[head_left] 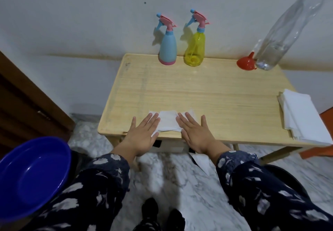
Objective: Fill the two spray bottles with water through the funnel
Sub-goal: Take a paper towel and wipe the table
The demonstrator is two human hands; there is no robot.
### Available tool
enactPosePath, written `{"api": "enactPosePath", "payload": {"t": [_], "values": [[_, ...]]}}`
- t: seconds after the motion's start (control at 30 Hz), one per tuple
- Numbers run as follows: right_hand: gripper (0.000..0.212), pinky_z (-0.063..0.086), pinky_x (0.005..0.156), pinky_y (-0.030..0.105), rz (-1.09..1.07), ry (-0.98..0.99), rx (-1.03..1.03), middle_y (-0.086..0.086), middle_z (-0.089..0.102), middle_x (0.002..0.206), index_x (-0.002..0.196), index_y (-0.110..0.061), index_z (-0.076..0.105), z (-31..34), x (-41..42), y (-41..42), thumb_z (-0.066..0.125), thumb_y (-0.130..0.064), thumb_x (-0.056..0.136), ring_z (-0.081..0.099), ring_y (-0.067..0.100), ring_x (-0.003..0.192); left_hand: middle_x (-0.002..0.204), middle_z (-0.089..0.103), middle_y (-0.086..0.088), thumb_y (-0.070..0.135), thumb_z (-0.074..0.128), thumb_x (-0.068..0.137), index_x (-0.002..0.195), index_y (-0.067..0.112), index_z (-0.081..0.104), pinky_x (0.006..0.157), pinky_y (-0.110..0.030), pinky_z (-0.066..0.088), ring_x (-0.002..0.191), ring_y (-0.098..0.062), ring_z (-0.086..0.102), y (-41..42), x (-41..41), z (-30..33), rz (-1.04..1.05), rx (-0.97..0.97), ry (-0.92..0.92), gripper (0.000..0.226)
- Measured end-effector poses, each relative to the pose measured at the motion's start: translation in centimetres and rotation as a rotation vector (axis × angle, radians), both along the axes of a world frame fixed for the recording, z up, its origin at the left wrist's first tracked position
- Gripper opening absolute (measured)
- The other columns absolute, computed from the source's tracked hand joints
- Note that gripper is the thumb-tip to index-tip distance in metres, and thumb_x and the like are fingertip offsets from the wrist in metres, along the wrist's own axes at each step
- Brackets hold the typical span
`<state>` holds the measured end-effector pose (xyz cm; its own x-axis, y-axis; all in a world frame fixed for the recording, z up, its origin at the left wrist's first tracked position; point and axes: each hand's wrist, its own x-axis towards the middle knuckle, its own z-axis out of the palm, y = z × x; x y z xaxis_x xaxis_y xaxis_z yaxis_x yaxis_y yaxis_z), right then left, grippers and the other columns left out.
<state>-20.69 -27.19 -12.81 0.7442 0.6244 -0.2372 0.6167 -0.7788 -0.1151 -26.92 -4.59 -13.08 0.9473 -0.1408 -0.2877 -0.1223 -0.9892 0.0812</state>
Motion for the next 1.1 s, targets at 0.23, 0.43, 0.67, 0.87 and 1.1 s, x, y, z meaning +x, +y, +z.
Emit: {"api": "enactPosePath", "payload": {"t": [0.23,0.43,0.67,0.87,1.1], "values": [[0.056,-0.011,0.114,0.057,-0.098,0.004,0.03,-0.004,-0.014,0.159,0.15,-0.041,0.001,0.1,0.3,-0.9,0.011,-0.057,0.097,-0.016,0.015,0.146,0.163,-0.001,0.011,0.044,0.015,0.104,0.155,0.031,0.006,0.119,-0.043,0.0,0.148,-0.011,-0.001,0.6,0.8,0.4,0.022,-0.054,-0.076,0.054],[0.06,-0.016,0.112,0.054,-0.088,-0.08,-0.007,-0.006,-0.011,0.16,0.152,-0.027,-0.005,-0.7,1.0,-0.5,0.007,-0.051,0.098,-0.017,0.013,0.146,0.158,-0.027,0.01,0.053,0.008,0.1,0.153,0.032,-0.011,0.114,-0.055,-0.016,0.145,-0.009,-0.025,1.1,2.4,-0.6,-0.026,-0.055,-0.006,0.06],[0.053,-0.011,0.117,0.045,-0.115,-0.136,0.022,-0.005,-0.006,0.16,0.153,-0.019,-0.001,-1.4,-2.7,-0.2,0.009,-0.034,0.103,-0.008,0.013,0.147,0.159,-0.021,0.013,0.049,0.004,0.1,0.154,0.025,-0.011,0.115,-0.052,-0.013,0.146,-0.006,-0.021,0.6,0.1,-1.6,-0.094,-0.024,-0.095,0.06],[0.052,-0.012,0.117,0.04,-0.172,-0.104,0.064,-0.007,-0.007,0.16,0.152,-0.02,-0.001,-0.9,-5.4,-0.7,0.01,-0.033,0.103,-0.008,0.009,0.147,0.161,-0.013,0.012,0.051,0.005,0.1,0.155,0.023,-0.004,0.119,-0.048,-0.011,0.147,-0.004,-0.015,-0.7,-1.2,-0.4,-0.072,-0.115,-0.049,0.062],[0.055,-0.012,0.116,0.042,-0.243,-0.192,0.092,-0.01,-0.01,0.159,0.152,-0.021,-0.002,2.5,-2.0,-2.9,0.008,-0.04,0.102,-0.009,0.008,0.146,0.162,-0.01,0.011,0.05,0.007,0.1,0.155,0.022,0.0,0.118,-0.047,-0.01,0.147,-0.003,-0.01,-2.6,2.9,3.6,-0.117,-0.206,-0.092,0.063]]}}
